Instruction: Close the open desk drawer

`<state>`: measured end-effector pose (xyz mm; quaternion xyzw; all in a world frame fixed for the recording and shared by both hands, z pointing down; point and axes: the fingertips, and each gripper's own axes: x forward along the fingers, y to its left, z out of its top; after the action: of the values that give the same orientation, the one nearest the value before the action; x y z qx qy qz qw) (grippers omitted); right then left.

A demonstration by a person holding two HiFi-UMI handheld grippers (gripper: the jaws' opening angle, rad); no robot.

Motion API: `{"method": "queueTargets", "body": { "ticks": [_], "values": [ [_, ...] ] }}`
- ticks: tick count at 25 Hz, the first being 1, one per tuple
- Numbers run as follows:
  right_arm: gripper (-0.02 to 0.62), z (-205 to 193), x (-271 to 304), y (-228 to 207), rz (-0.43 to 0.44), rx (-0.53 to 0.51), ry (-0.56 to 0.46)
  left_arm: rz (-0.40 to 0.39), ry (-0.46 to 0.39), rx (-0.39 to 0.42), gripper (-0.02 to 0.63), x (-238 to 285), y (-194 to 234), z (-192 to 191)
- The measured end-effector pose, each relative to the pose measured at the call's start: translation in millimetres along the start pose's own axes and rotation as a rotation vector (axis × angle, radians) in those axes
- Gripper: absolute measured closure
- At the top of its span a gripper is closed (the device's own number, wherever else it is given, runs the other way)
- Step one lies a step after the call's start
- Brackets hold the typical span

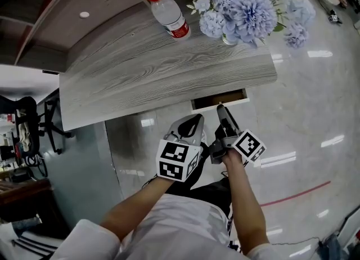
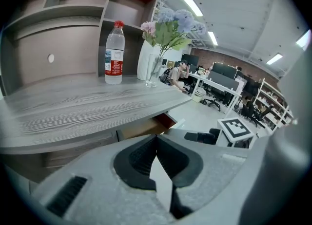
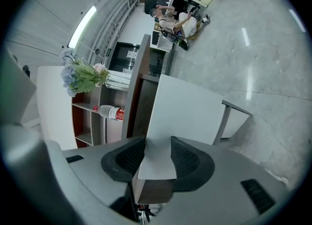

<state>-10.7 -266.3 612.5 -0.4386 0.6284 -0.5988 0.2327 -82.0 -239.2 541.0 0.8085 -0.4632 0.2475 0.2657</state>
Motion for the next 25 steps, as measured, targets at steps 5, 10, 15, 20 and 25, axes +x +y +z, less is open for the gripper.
{"method": "queueTargets", "body": {
  "ticks": [5,10,15,20,25],
  "values": [
    [0.434,8.1,19.0,4.8,0.022,-0.020,0.011,0.016,-0.003,-0.010,0.603,-2.2,9.7,1.7],
    [0.428,10.2,34.1,8.1,0.062,-0.031,0.032,0.024,-0.008,-0.022,0.603,-3.5,18.7,4.4],
    [0.428,14.1,47.6,10.3,0.100,-0.033,0.040,0.043,-0.009,-0.036,0.603,-7.0,30.3,5.0],
    [0.428,23.1,62.7,22.5,0.212,-0.106,0.053,0.051,-0.011,-0.050,0.603,-10.1,39.0,5.0],
    [0.430,24.3,65.3,18.2,0.220,-0.095,0.051,0.064,-0.026,-0.059,0.603,-15.6,47.6,8.7]
  ]
}}
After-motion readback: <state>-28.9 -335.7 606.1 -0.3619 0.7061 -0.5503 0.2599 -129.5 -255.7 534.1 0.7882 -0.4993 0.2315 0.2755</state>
